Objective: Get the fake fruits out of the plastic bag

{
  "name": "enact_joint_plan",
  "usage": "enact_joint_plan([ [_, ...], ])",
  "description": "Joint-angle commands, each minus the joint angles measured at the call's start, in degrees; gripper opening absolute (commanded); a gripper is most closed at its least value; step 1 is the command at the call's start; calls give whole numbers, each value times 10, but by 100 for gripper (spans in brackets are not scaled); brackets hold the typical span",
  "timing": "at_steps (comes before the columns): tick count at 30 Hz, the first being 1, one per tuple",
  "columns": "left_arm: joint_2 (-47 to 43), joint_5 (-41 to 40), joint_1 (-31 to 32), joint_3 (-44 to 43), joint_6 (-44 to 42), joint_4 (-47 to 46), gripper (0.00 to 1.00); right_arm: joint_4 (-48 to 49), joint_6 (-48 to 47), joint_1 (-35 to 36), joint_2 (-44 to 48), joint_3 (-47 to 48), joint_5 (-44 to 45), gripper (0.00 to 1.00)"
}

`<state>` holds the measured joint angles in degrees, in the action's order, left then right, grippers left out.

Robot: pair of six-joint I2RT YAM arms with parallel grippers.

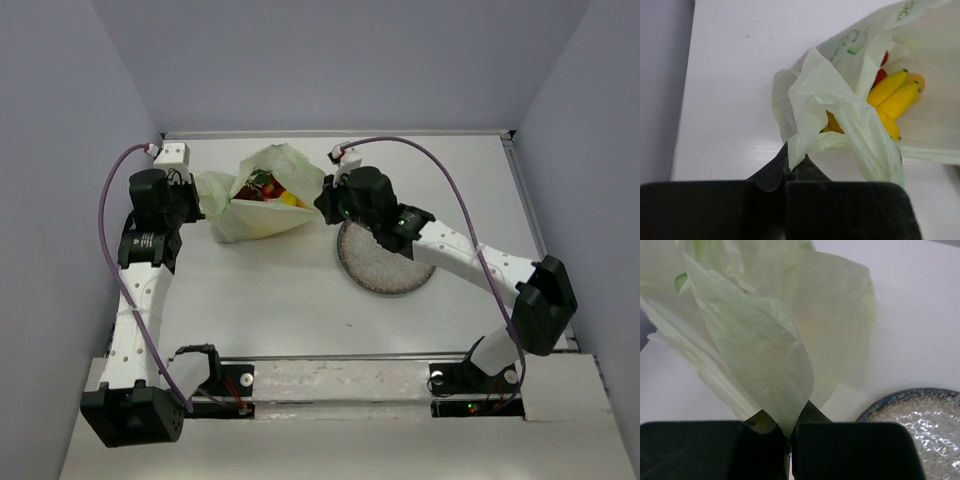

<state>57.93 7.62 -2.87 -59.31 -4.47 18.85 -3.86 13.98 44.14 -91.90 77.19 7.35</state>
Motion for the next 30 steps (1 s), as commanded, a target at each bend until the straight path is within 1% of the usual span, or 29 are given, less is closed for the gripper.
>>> enact_joint_plan([
  [1, -18, -70, -16, -34, 41, 31, 0, -9, 41, 34, 59, -83, 29, 1],
  [2, -19, -70, -16, -34, 40, 39, 0, -15, 51, 47, 70, -96, 30, 1],
  [3, -22, -92, -17, -34, 39, 54, 0, -29, 67, 53, 87, -108, 31, 1],
  [5, -31, -95, -18, -26, 18, 72, 0, -50, 81, 66, 109, -142, 25, 1],
  [8, -40, -98, -20, -22, 2, 94, 3, -78, 90, 84, 130, -157, 18, 1],
  [10, -48, -89, -20, -20, -16, 119, 23, -111, 105, 89, 145, -168, 15, 1],
  [11, -53, -83, -20, -19, -26, 126, 36, -120, 111, 89, 158, -175, 12, 8],
  [12, -62, -57, -20, -19, -53, 141, 60, -140, 116, 89, 164, -186, 7, 15],
  [13, -67, -42, -20, -21, -69, 150, 72, -149, 115, 89, 170, -188, 6, 25],
  [14, -76, -26, -20, -29, -84, 159, 83, -159, 112, 89, 181, -186, 8, 50],
  [15, -83, 15, -20, -45, -125, 174, 99, -170, 103, 89, 186, -173, 9, 58],
  [16, -91, 41, -20, -55, -150, 181, 99, -185, 93, 89, 190, -163, 6, 64],
  [17, -99, 70, -20, -68, -177, 188, 99, -191, 85, 89, 195, -151, 4, 81],
  [18, -119, 132, -20, -91, -227, 197, 99, -202, 69, 89, 199, -119, 0, 89],
  [19, -129, 161, -20, -102, -249, 200, 99, -208, 58, 89, 201, -102, -4, 97],
  [20, -148, 186, -20, -112, -265, 198, 99, -215, 47, 89, 202, -83, -11, 100],
  [21, -155, 227, -20, -130, -271, 188, 99, -234, 27, 89, 200, -44, -9, 100],
  [22, -158, 242, -20, -138, -265, 176, 99, -243, 17, 89, 198, -43, -7, 100],
  [24, -148, 273, -20, -157, -237, 137, 99, -258, -6, 89, 193, 23, 3, 100],
  [25, -137, 286, -20, -184, -211, 126, 99, -266, -14, 89, 182, 76, 1, 100],
  [26, -110, 309, -20, -208, -201, 107, 99, -268, -31, 89, 173, 103, -17, 99],
  [28, -75, 330, -19, -227, -193, 102, 99, -263, -42, 89, 149, 159, -50, 97],
  [29, -57, 325, -13, -232, -192, 104, 99, -258, -45, 89, 117, 182, -70, 94],
  [30, -14, 299, -1, -235, -200, 110, 99, -249, -46, 89, 99, 220, -134, 93],
])
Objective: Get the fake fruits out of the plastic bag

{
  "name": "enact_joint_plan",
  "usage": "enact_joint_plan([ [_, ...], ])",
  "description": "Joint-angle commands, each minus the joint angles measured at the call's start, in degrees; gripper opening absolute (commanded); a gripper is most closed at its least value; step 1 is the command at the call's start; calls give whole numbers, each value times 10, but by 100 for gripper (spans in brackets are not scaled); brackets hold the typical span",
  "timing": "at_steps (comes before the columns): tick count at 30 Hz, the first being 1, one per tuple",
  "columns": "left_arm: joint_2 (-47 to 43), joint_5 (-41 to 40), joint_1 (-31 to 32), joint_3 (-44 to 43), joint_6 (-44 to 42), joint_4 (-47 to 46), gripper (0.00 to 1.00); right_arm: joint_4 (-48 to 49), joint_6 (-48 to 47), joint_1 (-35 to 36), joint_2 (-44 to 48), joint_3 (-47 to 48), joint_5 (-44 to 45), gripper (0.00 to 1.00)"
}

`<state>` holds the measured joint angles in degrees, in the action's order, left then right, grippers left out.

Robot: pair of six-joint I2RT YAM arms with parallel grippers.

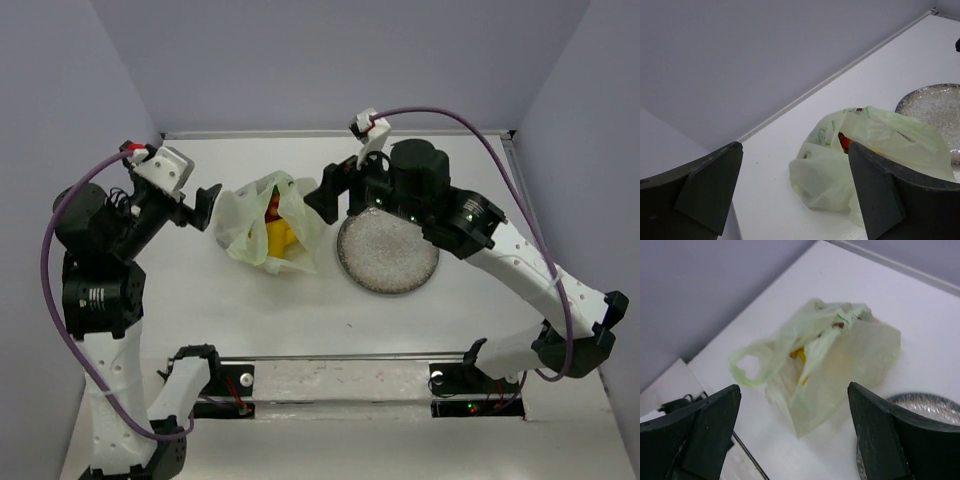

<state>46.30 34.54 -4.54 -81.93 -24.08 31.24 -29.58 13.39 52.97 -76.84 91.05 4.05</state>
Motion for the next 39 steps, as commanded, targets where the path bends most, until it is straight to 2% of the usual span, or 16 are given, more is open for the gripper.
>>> enact_joint_plan([
  [1, 126, -41, 42, -12, -28, 26, 99, 32, -33, 1, -69, 92, -137, 90],
  [2, 143, -68, 64, -7, -58, 46, 99, 45, -28, 1, -101, 99, -169, 82],
  [4, 160, -89, 68, 38, -110, 69, 99, 79, -4, 1, -134, 110, -267, 75],
  [5, 150, -82, 69, 57, -120, 69, 99, 87, 3, 1, -150, 114, -287, 66],
  [8, 130, -43, 74, 110, -135, 66, 99, 96, 25, 1, -208, 120, -330, 52],
  [9, 119, -22, 75, 126, -136, 66, 99, 95, 35, 1, -229, 119, -330, 42],
  [12, 102, 10, 81, 160, -142, 64, 99, 96, 46, 1, -254, 106, -321, 36],
  [19, 94, -1, 86, 248, -138, 31, 99, 97, 68, -5, -293, 73, -244, 22],
  [23, 86, 8, 86, 249, -105, 0, 99, 97, 88, -23, -297, 47, -183, 15],
  [26, 80, 29, 86, 219, -76, -9, 99, 96, 86, -30, -276, 19, -140, 16],
  [29, 71, 68, 86, 192, -78, -6, 99, 96, 67, -30, -257, -2, -130, 33],
  [32, 83, 100, 95, 178, -97, 12, 99, 96, 67, -30, -254, -6, -140, 43],
  [35, 93, 86, 121, 188, -105, 17, 99, 96, 68, -30, -253, -8, -138, 45],
  [39, 115, 19, 167, 216, -106, -20, 99, 97, 68, -30, -251, -11, -144, 47],
])
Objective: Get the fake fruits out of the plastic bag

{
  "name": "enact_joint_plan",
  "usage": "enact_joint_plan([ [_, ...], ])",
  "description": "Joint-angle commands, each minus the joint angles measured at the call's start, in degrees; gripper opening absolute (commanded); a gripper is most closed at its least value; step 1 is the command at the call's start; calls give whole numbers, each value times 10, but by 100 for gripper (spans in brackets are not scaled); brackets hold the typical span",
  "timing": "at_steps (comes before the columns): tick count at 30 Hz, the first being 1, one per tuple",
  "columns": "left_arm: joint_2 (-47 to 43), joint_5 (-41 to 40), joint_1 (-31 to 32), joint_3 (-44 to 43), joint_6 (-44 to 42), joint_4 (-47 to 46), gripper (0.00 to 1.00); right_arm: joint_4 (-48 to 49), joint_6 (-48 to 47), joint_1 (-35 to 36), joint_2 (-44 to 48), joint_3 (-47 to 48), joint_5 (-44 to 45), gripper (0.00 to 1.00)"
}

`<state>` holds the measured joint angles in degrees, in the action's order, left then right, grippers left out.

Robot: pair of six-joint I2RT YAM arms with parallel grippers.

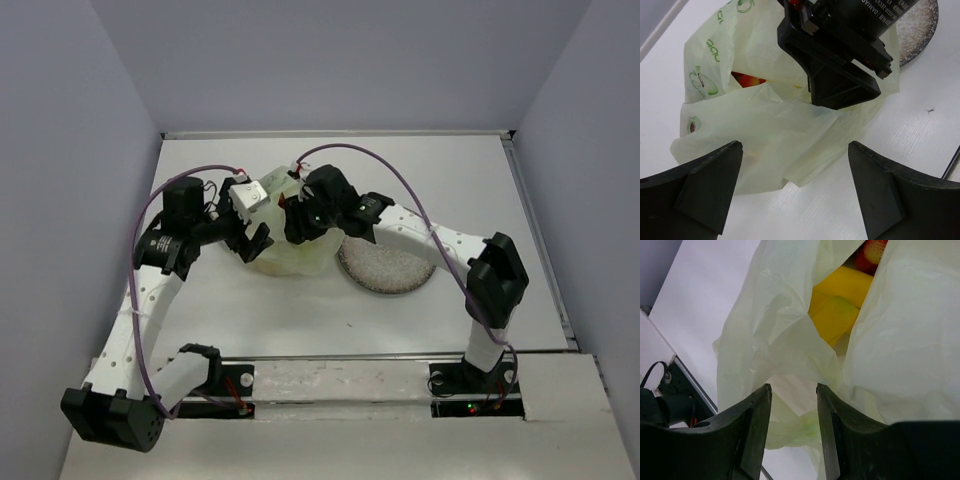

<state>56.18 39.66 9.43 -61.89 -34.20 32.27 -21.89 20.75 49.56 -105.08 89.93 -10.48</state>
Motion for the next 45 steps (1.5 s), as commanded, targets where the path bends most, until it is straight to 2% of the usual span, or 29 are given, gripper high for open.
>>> enact_joint_plan([
  [1, 20, -57, 46, 24, 0, -41, 99, 20, -5, 4, 29, 1, -8, 48],
  [5, 35, -87, 71, 39, 23, -97, 99, 19, 9, -2, 17, 15, -31, 48],
  [11, 49, -180, 108, 98, 34, -182, 99, 19, 24, -12, 27, 12, -23, 48],
  [17, 56, -225, 110, 155, -21, -238, 97, 20, 32, -12, 24, 9, -22, 48],
  [19, 61, -229, 109, 167, -24, -243, 67, 20, 33, -12, 22, 10, -17, 47],
  [21, 59, -235, 109, 174, -14, -246, 25, 20, 35, -12, 19, 15, -16, 47],
  [22, 53, -255, 107, 175, -4, -250, 0, 20, 37, -17, 18, 16, -15, 46],
  [28, -13, -413, 92, 157, 81, -237, 0, 38, 47, -24, -13, 35, -11, 39],
  [32, -68, -468, 91, 170, 123, -221, 0, 32, 49, -29, -75, 76, 19, 29],
  [33, -78, -491, 92, 171, 130, -216, 0, 26, 55, -36, -84, 79, 40, 20],
  [34, -84, -539, 92, 180, 134, -211, 0, 12, 68, -42, -87, 75, 76, 16],
  [36, -99, -585, 92, 197, 131, -213, 0, 1, 68, -47, -77, 56, 135, 11],
  [37, -106, -612, 91, 207, 128, -219, 0, -9, 60, -47, -68, 45, 206, 11],
  [39, -129, -615, 91, 243, 120, -223, 0, -31, 31, -47, -45, 11, 291, 7],
  [41, -149, -607, 91, 256, 107, -223, 0, -46, 15, -47, -33, -5, 323, 6],
  [44, -166, -572, 91, 276, 82, -225, 0, -53, -46, -36, -22, -17, 296, 6],
  [45, -179, -538, 90, 285, 56, -222, 0, -43, -99, -25, -15, -20, 276, 7],
])
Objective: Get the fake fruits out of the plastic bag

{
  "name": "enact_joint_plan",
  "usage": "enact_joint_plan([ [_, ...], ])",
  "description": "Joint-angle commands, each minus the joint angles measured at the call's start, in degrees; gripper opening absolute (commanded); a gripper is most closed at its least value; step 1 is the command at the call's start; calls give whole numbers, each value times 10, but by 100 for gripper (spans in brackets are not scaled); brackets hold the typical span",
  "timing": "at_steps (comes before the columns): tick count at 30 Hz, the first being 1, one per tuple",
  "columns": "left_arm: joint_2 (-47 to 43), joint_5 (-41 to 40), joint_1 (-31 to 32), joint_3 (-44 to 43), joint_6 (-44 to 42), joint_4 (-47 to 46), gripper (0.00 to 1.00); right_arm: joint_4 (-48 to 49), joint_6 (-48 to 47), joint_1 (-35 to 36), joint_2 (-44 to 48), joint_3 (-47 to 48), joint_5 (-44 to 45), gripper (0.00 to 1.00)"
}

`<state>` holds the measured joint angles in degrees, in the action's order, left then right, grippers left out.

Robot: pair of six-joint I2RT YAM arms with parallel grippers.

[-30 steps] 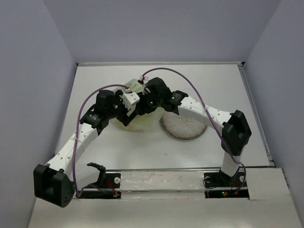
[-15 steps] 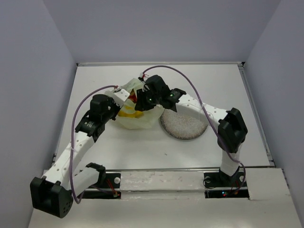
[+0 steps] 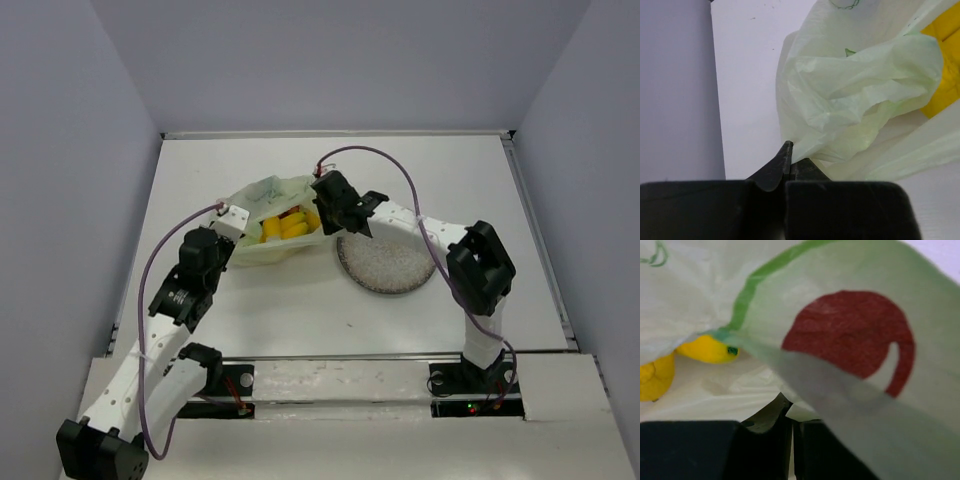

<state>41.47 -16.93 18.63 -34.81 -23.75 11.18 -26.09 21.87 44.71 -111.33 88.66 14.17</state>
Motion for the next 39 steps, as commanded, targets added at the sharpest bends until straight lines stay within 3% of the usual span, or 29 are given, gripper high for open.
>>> enact_joint_plan([
  [1, -38, 42, -2, 18, -64, -12, 0, 4, -143, 39, 51, -9, 18, 10],
  [4, -59, 91, -1, 30, -105, -5, 0, 18, -239, 94, 50, 7, -42, 23],
  [5, -63, 98, -2, 34, -109, -4, 0, 25, -245, 94, 49, 12, -68, 35],
  [8, -64, 115, -1, 38, -120, -1, 0, 66, -274, 94, 44, 24, -134, 52],
  [9, -61, 116, -1, 40, -121, -6, 0, 74, -286, 94, 38, 27, -136, 62],
  [17, -11, 72, -1, 19, -29, -25, 0, 68, -403, 89, -75, 120, -93, 80],
  [21, -12, 38, -2, 24, -24, -32, 0, 13, -423, 59, -134, 195, -137, 95],
  [25, -6, -18, -5, 23, -13, -38, 0, -26, -452, 43, -169, 245, -189, 100],
  [31, 4, -21, -8, 15, -10, -49, 0, -87, -460, 38, -228, 288, -258, 100],
  [39, 19, -6, -11, 6, -14, -54, 0, -95, -421, 38, -279, 251, -232, 100],
])
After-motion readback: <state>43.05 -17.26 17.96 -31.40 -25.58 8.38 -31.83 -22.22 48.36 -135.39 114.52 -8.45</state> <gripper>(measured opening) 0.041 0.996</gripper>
